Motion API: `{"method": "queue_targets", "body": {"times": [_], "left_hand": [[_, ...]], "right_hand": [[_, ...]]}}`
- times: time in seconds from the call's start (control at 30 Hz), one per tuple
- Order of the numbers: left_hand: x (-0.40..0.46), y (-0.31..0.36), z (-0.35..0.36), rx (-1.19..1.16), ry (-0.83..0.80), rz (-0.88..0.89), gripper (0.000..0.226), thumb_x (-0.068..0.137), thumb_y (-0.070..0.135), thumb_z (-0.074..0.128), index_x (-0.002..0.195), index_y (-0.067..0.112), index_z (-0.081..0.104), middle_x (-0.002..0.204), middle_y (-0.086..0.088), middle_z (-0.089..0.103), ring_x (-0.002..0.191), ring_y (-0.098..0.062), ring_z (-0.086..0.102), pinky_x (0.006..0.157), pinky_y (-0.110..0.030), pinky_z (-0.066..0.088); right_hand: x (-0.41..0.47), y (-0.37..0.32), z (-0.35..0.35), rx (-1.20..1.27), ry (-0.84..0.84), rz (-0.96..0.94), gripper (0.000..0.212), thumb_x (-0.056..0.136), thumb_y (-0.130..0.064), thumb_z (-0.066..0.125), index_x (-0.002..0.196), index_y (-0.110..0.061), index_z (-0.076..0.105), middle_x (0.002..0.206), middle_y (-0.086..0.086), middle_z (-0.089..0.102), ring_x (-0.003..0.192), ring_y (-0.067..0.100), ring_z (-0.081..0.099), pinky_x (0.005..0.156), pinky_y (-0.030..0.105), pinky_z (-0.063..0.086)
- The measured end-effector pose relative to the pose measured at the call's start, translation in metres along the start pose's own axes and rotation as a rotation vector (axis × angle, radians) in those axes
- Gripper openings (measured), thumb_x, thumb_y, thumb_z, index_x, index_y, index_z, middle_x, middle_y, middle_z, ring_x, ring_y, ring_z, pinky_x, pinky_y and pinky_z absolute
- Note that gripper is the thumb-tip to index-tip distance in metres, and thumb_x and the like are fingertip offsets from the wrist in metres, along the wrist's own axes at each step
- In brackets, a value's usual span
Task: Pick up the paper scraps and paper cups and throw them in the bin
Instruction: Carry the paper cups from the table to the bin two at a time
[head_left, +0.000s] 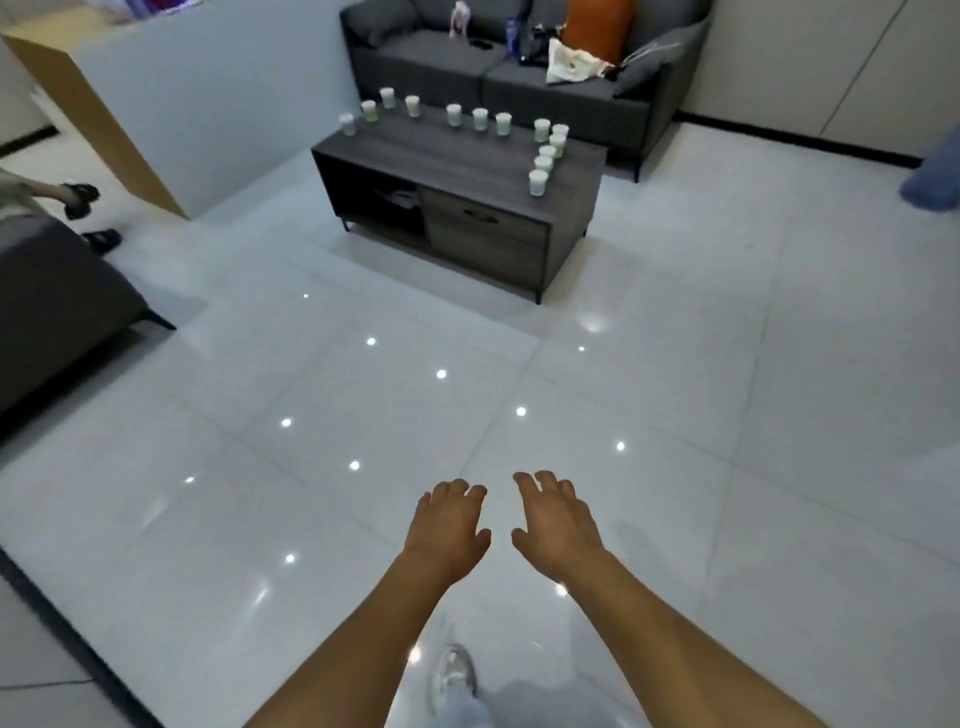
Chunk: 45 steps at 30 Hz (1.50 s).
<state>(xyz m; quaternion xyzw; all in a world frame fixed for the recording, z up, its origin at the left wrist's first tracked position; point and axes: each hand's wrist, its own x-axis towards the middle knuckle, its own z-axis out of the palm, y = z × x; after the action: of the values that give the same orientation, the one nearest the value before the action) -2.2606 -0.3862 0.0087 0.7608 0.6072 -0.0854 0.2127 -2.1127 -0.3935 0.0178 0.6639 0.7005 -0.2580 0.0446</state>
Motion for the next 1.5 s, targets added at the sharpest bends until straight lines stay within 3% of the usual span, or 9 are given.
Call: {"method": "queue_targets", "body": {"times": [0.27,0.9,1.5], "left_hand": [[0.065,-0.125,-0.081,-0.023,0.039,-0.096,0.055,0.093,0.036,0.049,0.143,0.019,0.034,0.142,-0.002,0.042,0.130,-0.020,0.038,0.109,-0.033,0.031],[0.375,-0.255,-0.243,-0.226,0.068,-0.221,0.055,0.093,0.034,0.050,0.143,0.020,0.035,0.142,-0.001,0.042,0.129,-0.018,0.039,0.104,-0.028,0.036],[0.636,-0.543,-0.404,-0.263,0.055,-0.314,0.052,0.093,0.033,0.050,0.141,0.020,0.038,0.138,-0.001,0.045,0.124,-0.020,0.043,0.096,-0.029,0.040]], "right_hand": [[0.121,-0.099,-0.032,0.006,-0.008,-0.117,0.065,0.091,-0.029,0.056,0.147,-0.022,0.024,0.149,0.005,0.031,0.129,0.025,0.036,0.100,0.035,0.040],[0.500,-0.172,-0.168,-0.067,-0.107,-0.203,0.067,0.091,-0.028,0.057,0.148,-0.022,0.022,0.148,0.005,0.031,0.129,0.025,0.036,0.098,0.035,0.042],[0.864,-0.386,-0.243,-0.053,-0.206,-0.201,0.066,0.090,-0.030,0.058,0.147,-0.022,0.025,0.146,0.005,0.033,0.128,0.027,0.037,0.099,0.038,0.042]]}}
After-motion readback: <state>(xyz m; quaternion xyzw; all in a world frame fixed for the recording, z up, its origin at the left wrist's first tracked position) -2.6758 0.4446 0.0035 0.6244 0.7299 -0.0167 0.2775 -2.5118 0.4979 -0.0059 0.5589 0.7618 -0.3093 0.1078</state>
